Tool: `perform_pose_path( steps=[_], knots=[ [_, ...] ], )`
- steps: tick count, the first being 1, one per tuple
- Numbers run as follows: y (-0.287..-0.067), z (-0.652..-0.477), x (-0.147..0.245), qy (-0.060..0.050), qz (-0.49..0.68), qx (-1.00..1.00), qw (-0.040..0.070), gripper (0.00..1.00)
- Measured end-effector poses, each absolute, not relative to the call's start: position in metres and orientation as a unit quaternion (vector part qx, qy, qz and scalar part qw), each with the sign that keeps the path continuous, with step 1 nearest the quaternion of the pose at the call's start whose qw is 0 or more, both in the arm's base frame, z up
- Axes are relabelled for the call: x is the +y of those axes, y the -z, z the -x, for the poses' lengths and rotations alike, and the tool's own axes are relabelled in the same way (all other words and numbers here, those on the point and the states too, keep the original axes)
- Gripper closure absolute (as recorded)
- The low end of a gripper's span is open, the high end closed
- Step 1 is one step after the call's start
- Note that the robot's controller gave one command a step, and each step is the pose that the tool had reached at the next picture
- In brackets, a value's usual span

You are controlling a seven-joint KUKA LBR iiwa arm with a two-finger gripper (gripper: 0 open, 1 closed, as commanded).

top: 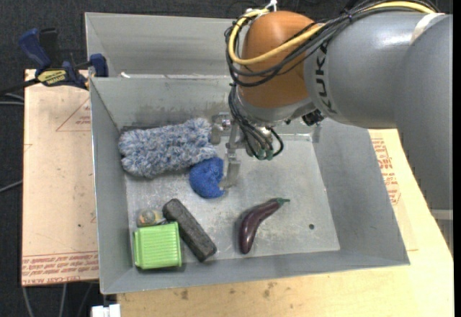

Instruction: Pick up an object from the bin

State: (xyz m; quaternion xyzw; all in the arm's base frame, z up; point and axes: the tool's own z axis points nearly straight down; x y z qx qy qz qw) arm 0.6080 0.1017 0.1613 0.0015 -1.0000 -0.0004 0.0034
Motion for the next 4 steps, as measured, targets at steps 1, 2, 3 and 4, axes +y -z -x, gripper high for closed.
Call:
perform_pose_path(
  steps=[1, 2, 3, 4],
  knots=[
    [-0.166, -0.610, 0.101, 0.001, 0.000, -1.000, -0.001, 0.00],
    [-0.120, -0.601, 0.100, 0.001, 0.059, -0.998, -0.002, 0.00],
    [-0.100, -0.601, 0.101, 0.000, 0.024, -1.000, 0.000, 0.00],
    [-0.126, -0.597, 0.100, 0.001, 0.082, -0.997, -0.001, 0.00]
  ],
)
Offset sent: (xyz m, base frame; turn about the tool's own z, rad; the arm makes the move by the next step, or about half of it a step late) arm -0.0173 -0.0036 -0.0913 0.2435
